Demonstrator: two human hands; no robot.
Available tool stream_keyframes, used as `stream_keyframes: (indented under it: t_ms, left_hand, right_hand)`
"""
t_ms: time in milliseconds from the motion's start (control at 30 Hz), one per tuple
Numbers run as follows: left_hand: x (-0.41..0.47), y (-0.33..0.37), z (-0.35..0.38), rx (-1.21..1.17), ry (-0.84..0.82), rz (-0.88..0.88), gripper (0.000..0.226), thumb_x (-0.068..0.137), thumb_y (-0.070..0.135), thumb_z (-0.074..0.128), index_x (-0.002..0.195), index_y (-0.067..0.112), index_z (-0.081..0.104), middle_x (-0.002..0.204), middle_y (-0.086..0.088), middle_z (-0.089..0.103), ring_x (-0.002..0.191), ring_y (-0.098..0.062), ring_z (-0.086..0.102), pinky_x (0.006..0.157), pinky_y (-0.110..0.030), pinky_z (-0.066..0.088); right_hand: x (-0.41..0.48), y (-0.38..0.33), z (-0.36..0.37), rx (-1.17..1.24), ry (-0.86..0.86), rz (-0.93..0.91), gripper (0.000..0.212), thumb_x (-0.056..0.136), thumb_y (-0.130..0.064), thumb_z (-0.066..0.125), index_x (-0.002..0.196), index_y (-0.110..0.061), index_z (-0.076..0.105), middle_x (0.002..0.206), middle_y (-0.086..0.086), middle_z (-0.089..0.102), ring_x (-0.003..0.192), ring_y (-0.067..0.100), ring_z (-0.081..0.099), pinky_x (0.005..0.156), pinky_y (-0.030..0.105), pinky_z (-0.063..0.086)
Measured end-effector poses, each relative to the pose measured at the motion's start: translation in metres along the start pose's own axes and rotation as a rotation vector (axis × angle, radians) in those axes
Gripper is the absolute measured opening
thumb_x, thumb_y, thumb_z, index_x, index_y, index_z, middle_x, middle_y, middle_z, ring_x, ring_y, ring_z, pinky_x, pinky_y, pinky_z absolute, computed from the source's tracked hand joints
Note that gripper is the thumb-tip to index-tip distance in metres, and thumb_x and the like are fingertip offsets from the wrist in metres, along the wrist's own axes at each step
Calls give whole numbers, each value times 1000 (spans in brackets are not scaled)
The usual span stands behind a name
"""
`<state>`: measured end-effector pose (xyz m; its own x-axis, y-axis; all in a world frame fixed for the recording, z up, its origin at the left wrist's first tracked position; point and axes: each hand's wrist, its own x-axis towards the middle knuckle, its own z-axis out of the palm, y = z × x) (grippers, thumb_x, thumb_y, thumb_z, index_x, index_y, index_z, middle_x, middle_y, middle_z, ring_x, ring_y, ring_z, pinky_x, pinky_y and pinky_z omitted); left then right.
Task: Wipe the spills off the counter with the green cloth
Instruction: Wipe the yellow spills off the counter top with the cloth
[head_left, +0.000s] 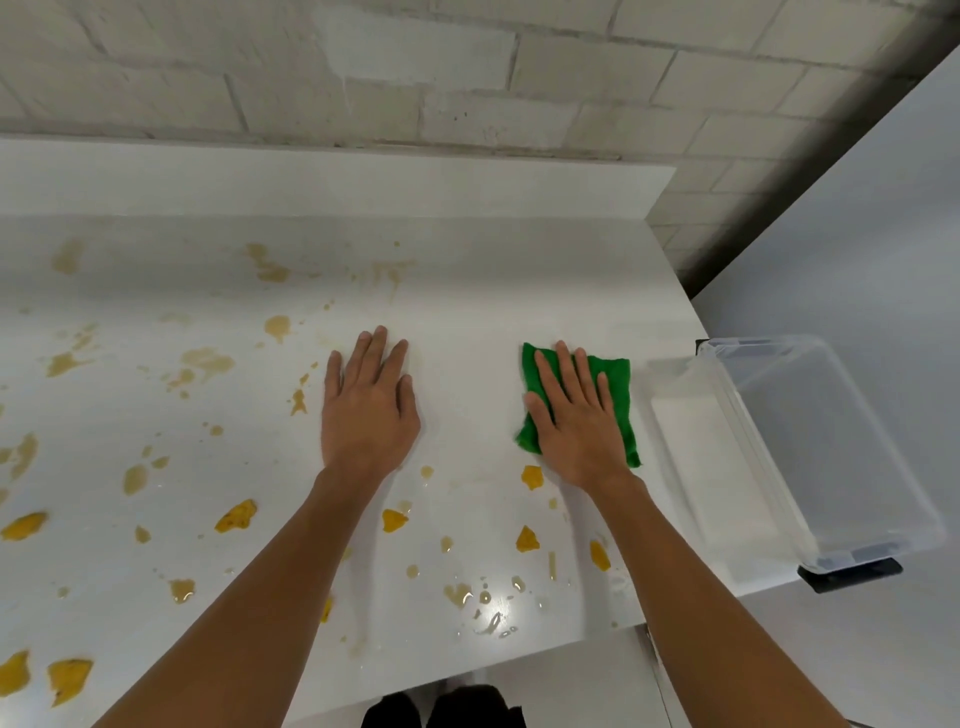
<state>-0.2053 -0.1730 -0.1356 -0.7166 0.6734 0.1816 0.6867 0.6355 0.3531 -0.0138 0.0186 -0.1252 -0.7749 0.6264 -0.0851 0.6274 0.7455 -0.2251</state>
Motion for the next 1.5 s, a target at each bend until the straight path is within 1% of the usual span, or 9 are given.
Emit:
stream_keyframes:
  t_ms: [167,267,467,633,867,1067,1267,1433,1500]
  left_hand:
    - [-3,4,1,29,-41,-20,60,108,38,20,163,19,32,174,-4,19,162,-19,9,131,-50,6]
    - [-13,10,1,38,-46,-43,63,107,41,15,165,19,28,175,-3,15,162,-18,6,131,-50,3]
    - [-27,20,5,65,-52,-97,64,107,41,13,166,19,22,175,-2,10,162,-18,3,131,-52,1]
    - [-36,28,8,75,-54,-134,64,108,42,10,167,20,19,176,-2,8,162,-18,1,131,-53,1]
    - [-37,32,8,91,-62,-151,64,107,43,10,168,22,15,176,0,5,162,-16,-2,131,-53,0]
    - [-38,29,7,76,-57,-128,62,109,43,13,168,22,15,176,-1,6,162,-17,0,131,-52,0]
    - [-38,28,6,73,-66,-127,64,108,46,12,167,22,16,176,-1,6,162,-17,-2,131,-52,-1]
    - [-38,28,6,70,-61,-131,64,108,45,13,167,22,17,176,0,6,162,-17,-1,131,-52,-1]
    - [-38,27,6,73,-58,-132,64,108,46,13,167,22,17,176,0,6,162,-17,-1,131,-51,-1]
  right_hand:
    - [-35,16,-7,-76,-48,-104,72,105,-66,5,170,-35,-4,177,-9,-20,162,15,-23,132,44,-12]
    - [-31,33,-14,-99,-38,-180,71,106,-71,13,170,-40,4,178,-11,-12,164,15,-16,134,48,-3]
    - [-30,7,-1,-68,23,-95,69,109,-64,12,171,-35,5,179,-5,-11,164,21,-16,134,51,-4]
    - [-47,23,0,-65,30,-259,65,111,-60,19,171,-34,12,179,-6,-5,165,18,-12,134,49,0]
    - [-19,11,0,-50,39,-95,65,111,-52,11,171,-29,7,179,-1,-5,165,25,-10,133,54,2]
    - [-55,27,1,-60,10,-346,62,114,-49,16,171,-27,12,180,-4,-1,165,19,-10,134,50,2]
    - [-31,21,2,-58,74,-138,63,112,-46,13,171,-24,12,180,-1,2,166,25,-4,133,54,6]
    - [-46,27,3,-79,17,-413,60,115,-45,18,171,-24,12,179,-6,0,165,18,-8,134,51,5]
    - [-47,36,3,-78,37,-402,59,115,-44,20,171,-26,15,179,-7,2,165,16,-7,134,51,6]
